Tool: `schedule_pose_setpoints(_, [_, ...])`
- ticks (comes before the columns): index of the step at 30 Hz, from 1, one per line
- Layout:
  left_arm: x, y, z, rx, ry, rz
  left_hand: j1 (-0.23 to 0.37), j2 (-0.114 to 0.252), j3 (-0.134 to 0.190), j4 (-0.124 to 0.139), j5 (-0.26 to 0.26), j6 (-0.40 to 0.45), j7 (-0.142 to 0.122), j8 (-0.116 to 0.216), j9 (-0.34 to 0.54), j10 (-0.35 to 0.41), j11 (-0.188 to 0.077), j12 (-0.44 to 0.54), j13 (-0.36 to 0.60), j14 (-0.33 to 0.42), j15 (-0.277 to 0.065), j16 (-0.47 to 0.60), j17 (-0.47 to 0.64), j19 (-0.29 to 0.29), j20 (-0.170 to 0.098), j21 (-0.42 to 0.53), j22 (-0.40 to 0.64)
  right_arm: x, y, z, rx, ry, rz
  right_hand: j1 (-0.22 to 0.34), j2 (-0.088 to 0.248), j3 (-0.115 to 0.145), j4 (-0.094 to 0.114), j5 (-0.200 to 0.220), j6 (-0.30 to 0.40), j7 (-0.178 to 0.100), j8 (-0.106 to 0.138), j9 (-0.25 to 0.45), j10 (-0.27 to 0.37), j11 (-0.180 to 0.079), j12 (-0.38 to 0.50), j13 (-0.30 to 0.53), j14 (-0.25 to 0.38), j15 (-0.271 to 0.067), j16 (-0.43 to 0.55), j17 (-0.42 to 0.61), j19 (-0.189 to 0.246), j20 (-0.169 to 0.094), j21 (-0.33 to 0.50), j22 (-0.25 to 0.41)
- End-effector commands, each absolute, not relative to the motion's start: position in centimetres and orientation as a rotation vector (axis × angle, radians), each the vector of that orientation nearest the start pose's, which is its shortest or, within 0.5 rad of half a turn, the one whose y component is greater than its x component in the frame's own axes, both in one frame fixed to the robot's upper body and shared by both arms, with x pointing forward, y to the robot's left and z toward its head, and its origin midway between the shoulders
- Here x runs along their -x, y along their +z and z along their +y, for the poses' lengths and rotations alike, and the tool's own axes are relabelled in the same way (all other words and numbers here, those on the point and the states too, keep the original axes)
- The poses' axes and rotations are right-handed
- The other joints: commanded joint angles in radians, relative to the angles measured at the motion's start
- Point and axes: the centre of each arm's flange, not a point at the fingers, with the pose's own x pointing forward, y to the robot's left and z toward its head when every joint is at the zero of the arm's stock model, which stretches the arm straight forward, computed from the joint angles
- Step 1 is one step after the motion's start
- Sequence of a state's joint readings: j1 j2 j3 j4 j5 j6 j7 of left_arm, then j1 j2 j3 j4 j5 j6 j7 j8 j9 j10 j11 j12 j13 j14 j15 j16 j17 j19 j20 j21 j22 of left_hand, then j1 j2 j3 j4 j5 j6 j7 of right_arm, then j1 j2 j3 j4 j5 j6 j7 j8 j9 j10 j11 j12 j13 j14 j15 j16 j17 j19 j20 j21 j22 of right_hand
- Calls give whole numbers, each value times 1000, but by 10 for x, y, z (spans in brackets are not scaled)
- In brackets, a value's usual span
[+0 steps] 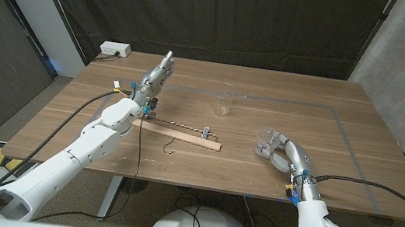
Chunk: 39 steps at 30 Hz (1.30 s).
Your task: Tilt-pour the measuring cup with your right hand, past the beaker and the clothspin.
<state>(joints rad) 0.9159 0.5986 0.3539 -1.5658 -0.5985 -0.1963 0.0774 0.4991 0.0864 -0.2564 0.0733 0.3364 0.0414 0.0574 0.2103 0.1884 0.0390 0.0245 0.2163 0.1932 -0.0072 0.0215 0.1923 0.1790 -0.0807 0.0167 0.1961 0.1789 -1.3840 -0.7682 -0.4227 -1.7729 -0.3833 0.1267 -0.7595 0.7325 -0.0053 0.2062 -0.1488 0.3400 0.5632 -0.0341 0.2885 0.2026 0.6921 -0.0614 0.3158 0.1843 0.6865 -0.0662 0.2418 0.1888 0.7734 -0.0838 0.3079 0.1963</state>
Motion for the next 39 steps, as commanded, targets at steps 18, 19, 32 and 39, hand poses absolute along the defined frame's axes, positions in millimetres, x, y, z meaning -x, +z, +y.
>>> schedule_pose_setpoints(18, [-594, 4, 285, -92, -208, -659, 6, 6, -8, -1, -3, 15, 5, -2, 2, 16, 0, -3, 1, 12, 6, 2, 5, -2, 4, 6, 5, -512, -103, -263, 789, -193, -754, 31, 58, 24, 14, -52, 73, -27, -7, 4, 32, 15, -5, 5, 30, -101, -15, 4, 17, -115, -1, 5])
schedule_pose_setpoints(19, [-593, 4, 286, -93, -211, -656, 6, 6, -8, -1, -3, 16, 5, -2, 2, 17, -1, -3, 1, 13, 7, 2, 5, -2, 4, 7, 5, -514, -100, -262, 791, -189, -758, 33, 60, 25, 14, -54, 74, -26, -8, 4, 30, 14, -6, 5, 27, -100, -17, 4, 14, -113, -2, 5])
schedule_pose_setpoints(32, [-589, -10, 284, -96, -289, -643, 9, 9, -9, -1, -5, 16, 6, -3, 2, 17, 0, -4, 1, 15, 8, 2, 5, -1, 4, 7, 5, -537, -61, -251, 834, -166, -803, 44, 68, 30, 12, -72, 72, -23, -14, 5, 24, 21, -15, 5, 16, -91, -26, 4, 5, -112, -7, 5])
schedule_pose_setpoints(39, [-580, -19, 279, -126, -293, -641, 10, 9, -11, -1, -6, 14, 5, -4, 2, 16, -1, -4, 2, 15, 7, 1, 5, -2, 4, 7, 5, -544, -47, -251, 858, -161, -801, 49, 71, 32, 11, -79, 73, -23, -17, 5, 27, 28, -16, 5, 17, -89, -28, 4, 4, -111, -8, 5])
